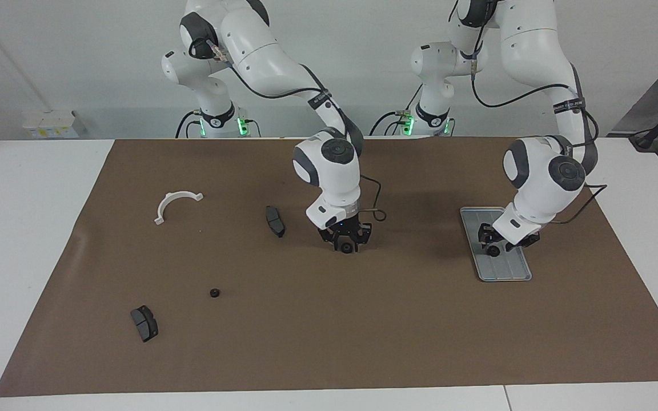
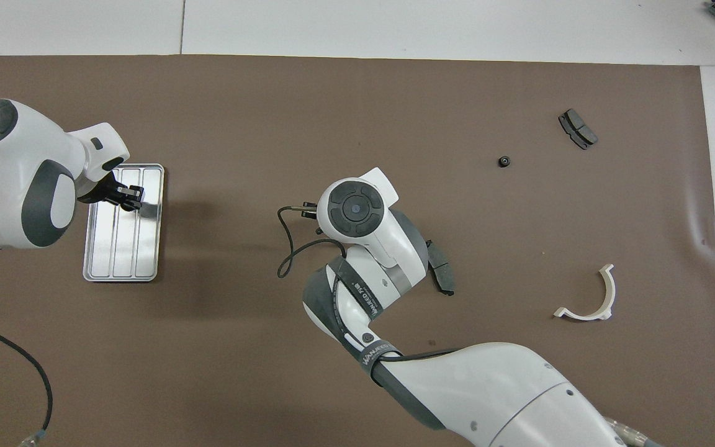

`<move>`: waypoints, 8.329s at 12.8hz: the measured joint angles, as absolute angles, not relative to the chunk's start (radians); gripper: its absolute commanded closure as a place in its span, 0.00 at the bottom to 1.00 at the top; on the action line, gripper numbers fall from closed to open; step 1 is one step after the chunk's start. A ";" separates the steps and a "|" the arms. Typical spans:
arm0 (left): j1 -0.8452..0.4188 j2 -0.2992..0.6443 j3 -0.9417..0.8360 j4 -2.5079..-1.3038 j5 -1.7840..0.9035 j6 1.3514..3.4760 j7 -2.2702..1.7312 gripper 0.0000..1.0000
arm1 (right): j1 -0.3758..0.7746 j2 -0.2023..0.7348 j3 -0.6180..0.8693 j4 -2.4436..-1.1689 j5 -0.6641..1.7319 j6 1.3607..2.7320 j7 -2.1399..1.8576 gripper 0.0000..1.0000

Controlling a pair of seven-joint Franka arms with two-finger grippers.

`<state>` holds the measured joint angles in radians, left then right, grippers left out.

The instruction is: Pick bearing gear from pile to tray

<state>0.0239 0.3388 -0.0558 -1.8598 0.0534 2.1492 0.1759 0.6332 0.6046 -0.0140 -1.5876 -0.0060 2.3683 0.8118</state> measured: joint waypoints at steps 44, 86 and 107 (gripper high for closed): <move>-0.575 0.516 -0.078 -1.708 0.045 2.292 -0.573 0.91 | 0.172 0.495 -0.008 -1.632 -0.004 2.311 0.191 1.00; -0.470 0.263 -0.083 -1.801 0.032 2.168 -0.485 0.18 | 0.117 0.071 -0.023 -1.680 -0.044 1.885 0.248 0.00; -0.625 0.563 -0.077 -1.603 0.036 2.226 -0.716 0.40 | 0.035 -0.005 -0.019 -1.625 -0.038 1.604 0.129 0.00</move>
<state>-0.6247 0.5626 -0.0774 -1.6029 0.0363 2.2259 -0.7164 0.0349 -0.0047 -0.0188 -1.6251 -0.0377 1.6036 0.1286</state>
